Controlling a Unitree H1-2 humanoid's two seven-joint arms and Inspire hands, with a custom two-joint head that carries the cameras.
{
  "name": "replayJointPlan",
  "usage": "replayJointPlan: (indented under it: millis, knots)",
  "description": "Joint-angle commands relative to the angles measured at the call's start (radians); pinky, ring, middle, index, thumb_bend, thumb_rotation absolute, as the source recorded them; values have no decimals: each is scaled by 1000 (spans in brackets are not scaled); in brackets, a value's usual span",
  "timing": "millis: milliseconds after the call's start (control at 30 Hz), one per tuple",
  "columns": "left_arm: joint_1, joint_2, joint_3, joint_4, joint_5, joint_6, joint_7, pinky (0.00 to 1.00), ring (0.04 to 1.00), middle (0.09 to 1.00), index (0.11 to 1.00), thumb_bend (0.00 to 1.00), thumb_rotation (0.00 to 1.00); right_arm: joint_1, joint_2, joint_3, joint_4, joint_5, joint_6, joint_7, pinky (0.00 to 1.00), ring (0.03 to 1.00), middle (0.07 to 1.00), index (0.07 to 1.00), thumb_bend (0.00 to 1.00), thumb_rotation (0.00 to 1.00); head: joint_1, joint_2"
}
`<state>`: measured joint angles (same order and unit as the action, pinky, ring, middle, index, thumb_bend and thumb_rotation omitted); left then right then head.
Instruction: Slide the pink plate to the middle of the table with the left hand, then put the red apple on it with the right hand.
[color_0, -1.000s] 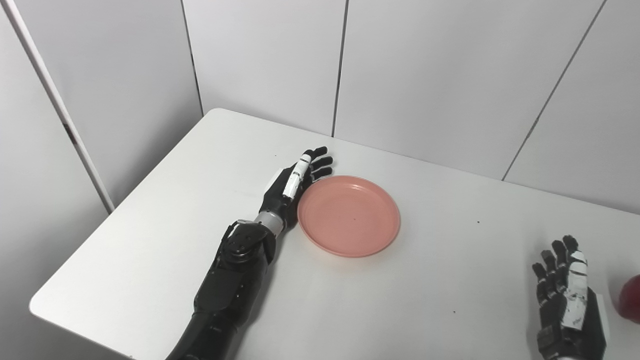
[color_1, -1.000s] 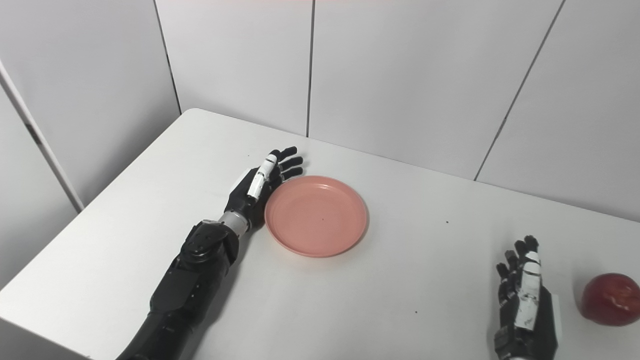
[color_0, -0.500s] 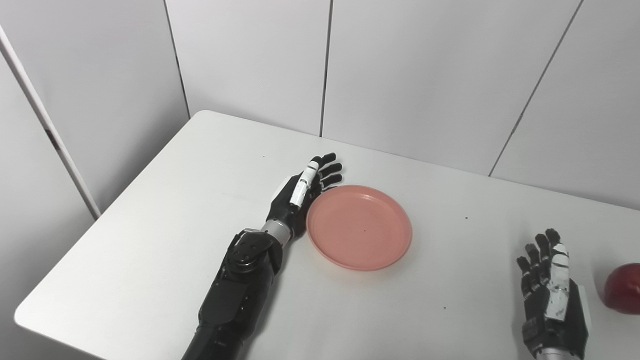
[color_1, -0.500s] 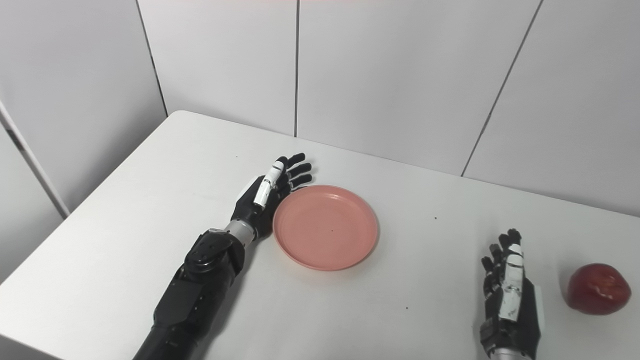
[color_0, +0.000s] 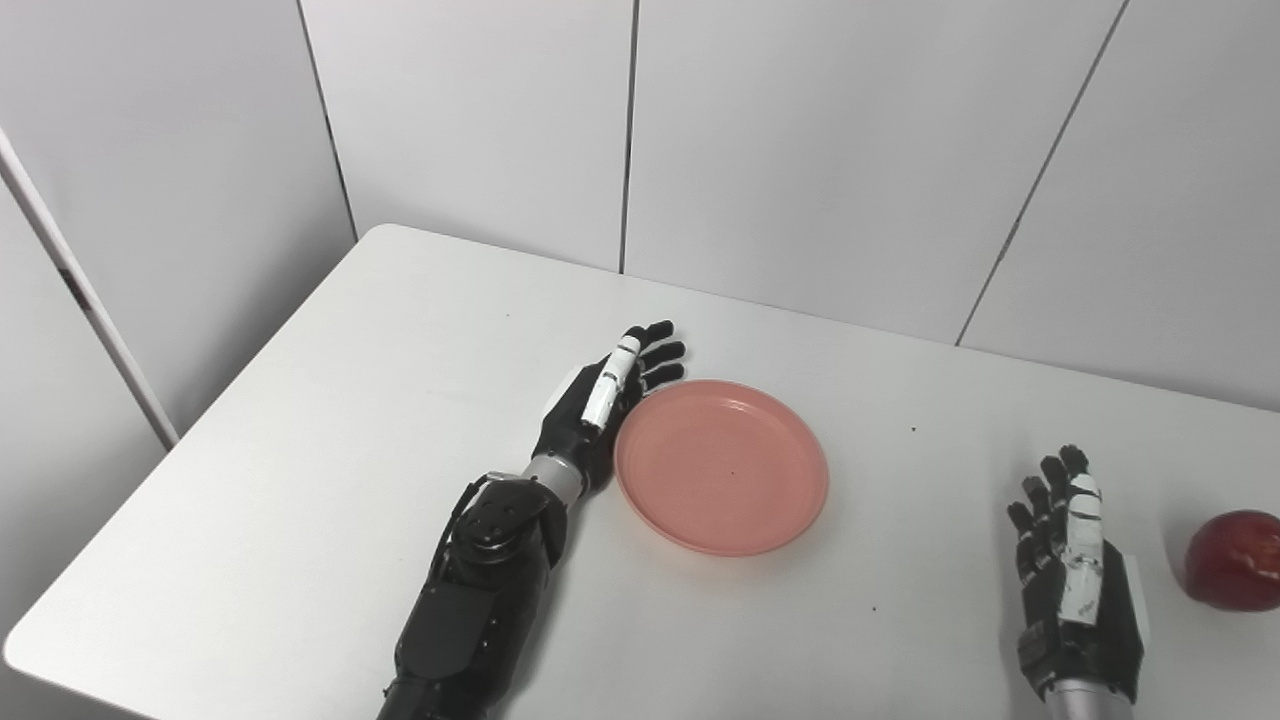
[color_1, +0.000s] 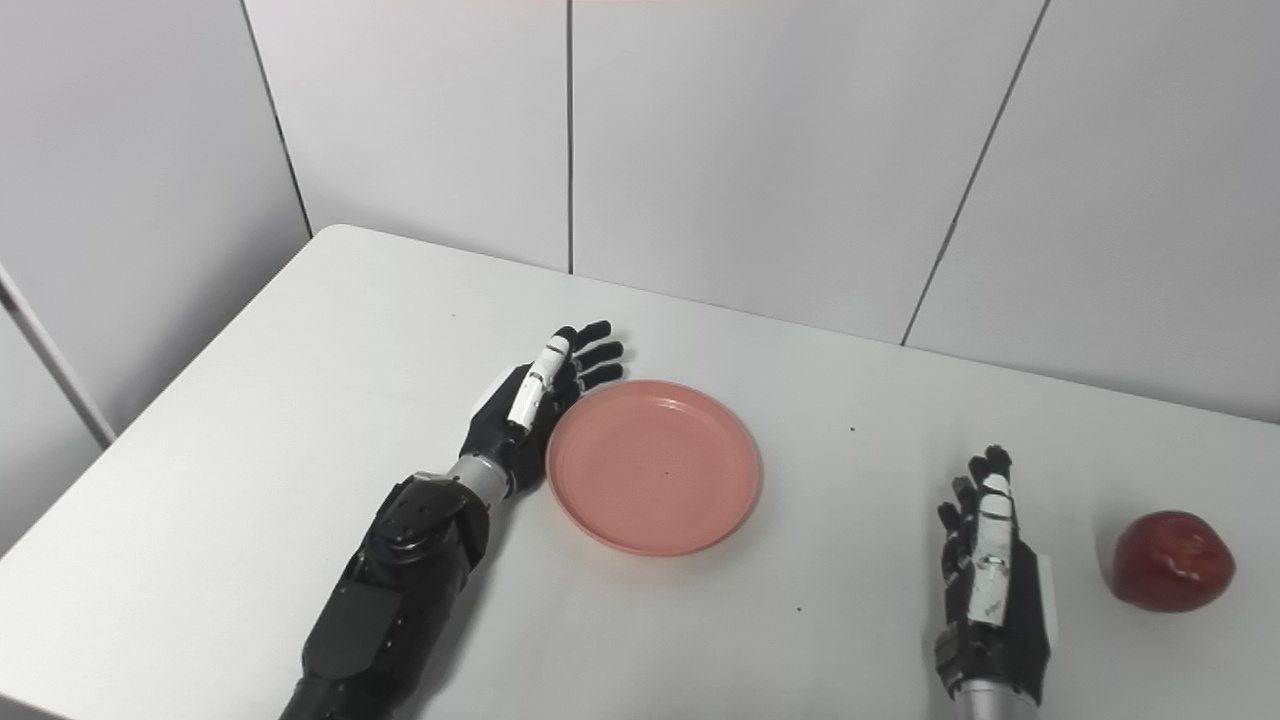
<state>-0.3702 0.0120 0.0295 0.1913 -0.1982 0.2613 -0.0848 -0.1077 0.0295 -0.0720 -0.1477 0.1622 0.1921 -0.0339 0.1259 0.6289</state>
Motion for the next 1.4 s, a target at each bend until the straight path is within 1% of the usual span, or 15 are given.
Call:
replayJointPlan:
  millis: [0, 167, 233, 433, 533, 767, 967, 1233, 1367]
  knots:
    - [3, -15, -11, -11, 9, 31, 5, 861, 879, 880, 867, 364, 1000, -29, 8, 4, -22, -6, -9, -3, 1000, 992, 992, 986, 239, 1000, -7, 2]
    - [3, -35, -26, -23, 15, 51, 5, 870, 884, 887, 870, 356, 1000, -31, 13, 10, -33, -20, 9, -13, 1000, 992, 993, 984, 241, 1000, -22, 9]
    - [4, -45, -38, -26, 19, 50, 4, 885, 895, 895, 877, 350, 1000, -32, 15, 12, -31, -23, 2, -13, 1000, 988, 989, 981, 233, 1000, -26, 12]
    - [14, -68, -69, -42, 20, 65, 7, 877, 895, 892, 878, 353, 1000, -36, 19, 20, -25, -23, -1, -12, 1000, 990, 992, 987, 246, 1000, -48, 21]
    - [21, -73, -81, -45, 25, 65, 8, 874, 890, 890, 874, 357, 1000, -38, 23, 23, -24, -29, 1, -17, 1000, 989, 992, 984, 254, 1000, -59, 25]
    - [42, -76, -111, -53, 32, 49, -14, 898, 909, 913, 899, 355, 1000, -39, 32, 26, -29, -40, 11, -24, 1000, 982, 981, 969, 265, 1000, -71, 31]
    - [52, -75, -110, -54, 29, 38, -18, 909, 922, 925, 910, 378, 1000, -41, 32, 28, -29, -47, 16, -23, 1000, 980, 978, 968, 272, 1000, -83, 36]
    - [58, -72, -104, -46, 27, 14, -27, 919, 928, 928, 916, 378, 1000, -42, 32, 27, -29, -53, 12, -23, 1000, 977, 975, 965, 276, 1000, -99, 43]
    - [61, -71, -101, -48, 29, 16, -25, 920, 928, 932, 919, 380, 1000, -40, 36, 29, -39, -61, 25, -26, 1000, 973, 972, 962, 266, 1000, -122, 49]
